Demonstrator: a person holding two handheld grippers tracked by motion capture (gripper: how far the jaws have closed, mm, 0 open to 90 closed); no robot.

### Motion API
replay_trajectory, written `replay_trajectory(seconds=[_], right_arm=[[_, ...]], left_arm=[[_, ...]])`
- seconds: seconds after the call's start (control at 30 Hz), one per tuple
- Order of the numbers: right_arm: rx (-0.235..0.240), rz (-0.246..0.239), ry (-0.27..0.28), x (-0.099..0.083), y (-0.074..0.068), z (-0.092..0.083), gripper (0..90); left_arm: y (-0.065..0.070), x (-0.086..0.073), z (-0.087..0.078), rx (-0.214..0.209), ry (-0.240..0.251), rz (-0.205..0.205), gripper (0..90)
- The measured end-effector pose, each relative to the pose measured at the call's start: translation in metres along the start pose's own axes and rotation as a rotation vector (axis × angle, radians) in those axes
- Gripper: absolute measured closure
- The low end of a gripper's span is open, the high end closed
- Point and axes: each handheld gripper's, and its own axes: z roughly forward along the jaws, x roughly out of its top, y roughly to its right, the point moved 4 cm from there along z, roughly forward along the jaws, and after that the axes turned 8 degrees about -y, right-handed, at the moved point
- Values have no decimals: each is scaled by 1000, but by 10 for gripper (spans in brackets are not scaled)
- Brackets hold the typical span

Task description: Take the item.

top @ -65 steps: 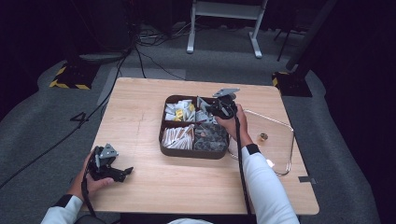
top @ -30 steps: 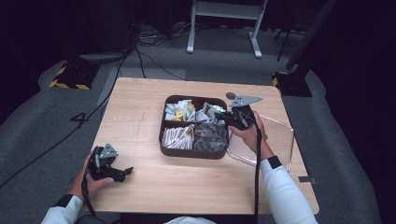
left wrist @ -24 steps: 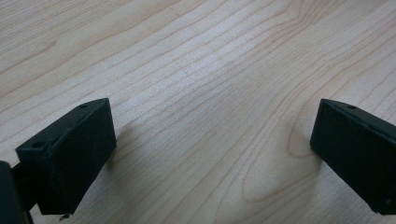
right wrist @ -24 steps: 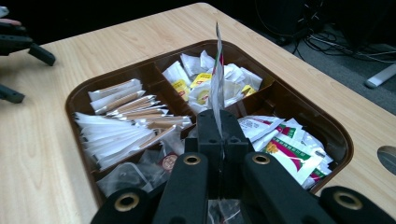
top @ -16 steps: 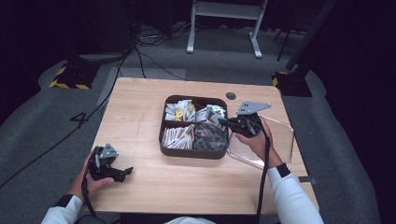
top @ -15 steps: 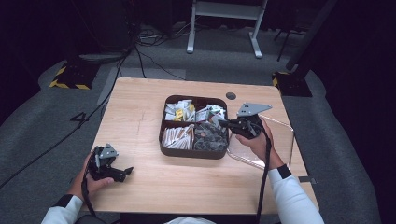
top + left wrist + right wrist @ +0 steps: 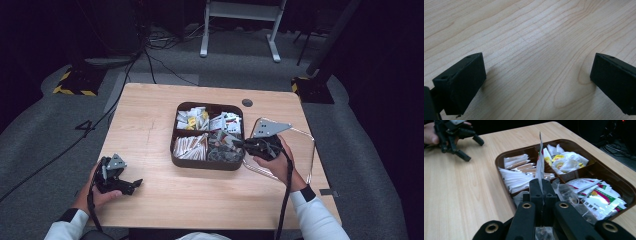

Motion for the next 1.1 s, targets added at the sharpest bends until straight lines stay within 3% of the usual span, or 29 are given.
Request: replay_trajectory(seconds=[0.53,1.1], right_arm=[[112,-65,-66,-22,-48,15,900],[187,-127,-147,-45,-76,46,900]], left_arm=[[0,0,0,-2,0,-5,5],[0,0,0,-3,-2,-3,5]])
